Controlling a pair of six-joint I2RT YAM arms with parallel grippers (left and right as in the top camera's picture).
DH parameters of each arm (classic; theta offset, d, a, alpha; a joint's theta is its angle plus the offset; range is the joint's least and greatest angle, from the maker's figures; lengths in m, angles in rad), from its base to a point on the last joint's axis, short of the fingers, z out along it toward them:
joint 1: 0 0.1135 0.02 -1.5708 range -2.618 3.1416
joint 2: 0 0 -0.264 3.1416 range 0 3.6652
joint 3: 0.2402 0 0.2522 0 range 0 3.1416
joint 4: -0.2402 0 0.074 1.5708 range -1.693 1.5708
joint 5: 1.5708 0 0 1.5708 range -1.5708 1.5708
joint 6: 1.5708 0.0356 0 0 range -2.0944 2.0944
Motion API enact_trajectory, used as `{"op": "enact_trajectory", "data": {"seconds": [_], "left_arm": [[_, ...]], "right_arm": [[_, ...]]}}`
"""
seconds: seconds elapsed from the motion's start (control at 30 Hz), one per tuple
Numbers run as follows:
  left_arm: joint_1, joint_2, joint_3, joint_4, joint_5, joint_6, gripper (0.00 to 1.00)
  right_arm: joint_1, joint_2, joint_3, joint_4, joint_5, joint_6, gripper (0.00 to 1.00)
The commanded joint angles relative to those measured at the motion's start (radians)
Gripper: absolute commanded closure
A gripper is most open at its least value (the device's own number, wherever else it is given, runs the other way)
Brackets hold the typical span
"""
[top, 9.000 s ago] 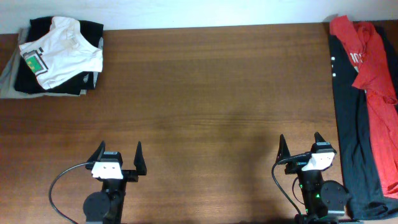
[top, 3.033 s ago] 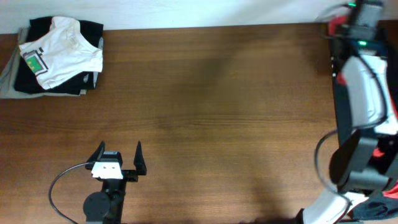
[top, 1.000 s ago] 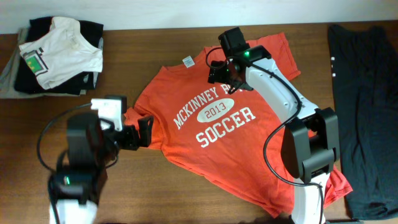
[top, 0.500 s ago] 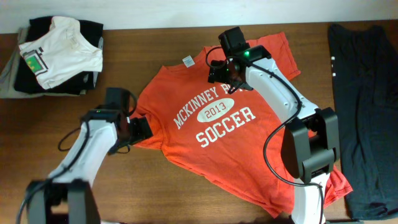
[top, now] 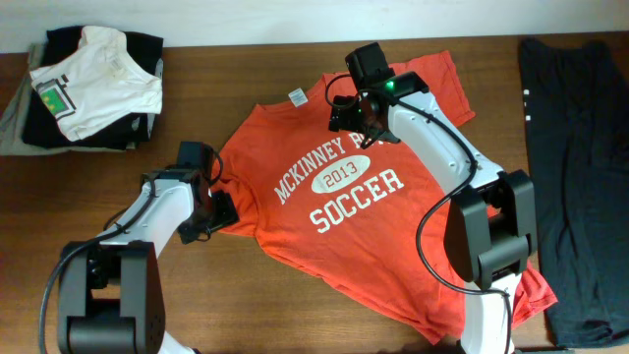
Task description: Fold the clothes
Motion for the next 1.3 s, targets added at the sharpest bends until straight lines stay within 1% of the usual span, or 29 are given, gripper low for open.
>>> {"op": "enact_trajectory", "data": {"seconds": [0.0, 0.07, 0.17, 0.2, 0.23, 0.33, 0.43, 0.47, 0.5, 0.53, 0.57, 0.6, 0.67, 0.73, 0.8, 0.83, 0.9, 0.97, 1.03, 1.07, 1.13, 1.2, 1.27], "left_arm": [[-0.003, 0.013, 0.006, 0.006, -0.003, 0.025, 0.38], [-0.003, 0.013, 0.006, 0.000, -0.003, 0.025, 0.43], [-0.003, 0.013, -0.002, -0.006, -0.003, 0.032, 0.44], [-0.003, 0.013, -0.005, -0.006, -0.002, 0.032, 0.48], [-0.003, 0.013, -0.008, -0.006, 0.005, 0.032, 0.50], [-0.003, 0.017, -0.048, 0.014, 0.023, 0.032, 0.50], [-0.003, 0.047, -0.049, 0.037, 0.023, 0.032, 0.51], [-0.003, 0.061, -0.049, 0.041, 0.023, 0.040, 0.61], [-0.003, 0.068, -0.049, 0.047, 0.023, 0.047, 0.68], [-0.003, 0.068, -0.049, 0.048, 0.020, 0.047, 0.78], [-0.003, 0.068, -0.046, 0.047, 0.015, 0.047, 0.93], [-0.003, 0.068, -0.038, 0.043, 0.015, 0.047, 0.99], [-0.003, 0.068, -0.011, 0.035, 0.015, 0.046, 0.99], [0.037, 0.068, 0.082, -0.012, 0.012, 0.042, 0.99], [0.129, 0.068, 0.154, -0.068, 0.011, 0.042, 0.99], [0.201, 0.068, 0.171, -0.095, -0.002, 0.039, 0.99], [0.302, 0.068, 0.171, -0.135, -0.006, 0.039, 0.99], [0.359, 0.068, 0.171, -0.142, -0.005, 0.039, 0.99], [0.399, 0.068, 0.171, -0.146, -0.063, 0.021, 0.99], [0.417, 0.068, 0.171, -0.148, -0.072, 0.008, 0.99], [0.443, 0.068, 0.171, -0.149, -0.064, 0.009, 0.99], [0.441, 0.068, 0.171, -0.149, -0.029, 0.009, 0.99], [0.440, 0.068, 0.171, -0.146, -0.021, 0.009, 0.99]], "right_arm": [[-0.006, -0.004, 0.002, 0.000, 0.020, 0.008, 0.01], [-0.006, -0.004, 0.002, 0.000, 0.020, 0.008, 0.01], [-0.006, -0.004, 0.002, -0.001, 0.020, 0.008, 0.01], [-0.006, -0.004, 0.002, -0.001, 0.020, 0.008, 0.01], [-0.006, -0.004, 0.002, 0.000, 0.020, 0.008, 0.01], [-0.006, -0.004, 0.002, 0.000, 0.020, 0.008, 0.01], [-0.006, -0.004, 0.002, 0.000, 0.020, 0.008, 0.01], [-0.006, -0.004, 0.002, 0.000, 0.020, 0.008, 0.01], [-0.006, -0.004, 0.002, 0.000, 0.020, 0.008, 0.01], [-0.006, -0.004, 0.002, 0.000, 0.020, 0.008, 0.01], [-0.006, -0.004, 0.002, 0.000, 0.020, 0.008, 0.01], [-0.006, -0.004, 0.002, 0.000, 0.020, 0.008, 0.01], [-0.006, -0.004, 0.002, 0.000, 0.020, 0.008, 0.01], [-0.006, -0.004, 0.002, 0.000, 0.020, 0.008, 0.01], [-0.006, -0.004, 0.002, -0.003, 0.031, 0.008, 0.01], [-0.006, -0.004, 0.002, -0.011, 0.058, 0.008, 0.01], [-0.006, -0.003, 0.002, -0.021, 0.111, 0.008, 0.01], [-0.007, -0.002, 0.002, 0.013, 0.125, 0.008, 0.01], [-0.008, -0.001, 0.002, 0.081, 0.126, -0.085, 0.01], [-0.014, -0.001, 0.002, 0.095, 0.127, -0.095, 0.01], [-0.051, 0.001, 0.002, 0.104, 0.142, -0.092, 0.02], [-0.110, 0.026, 0.002, 0.100, 0.186, -0.009, 0.01], [-0.183, 0.080, 0.002, 0.117, 0.033, 0.012, 0.01]]}}
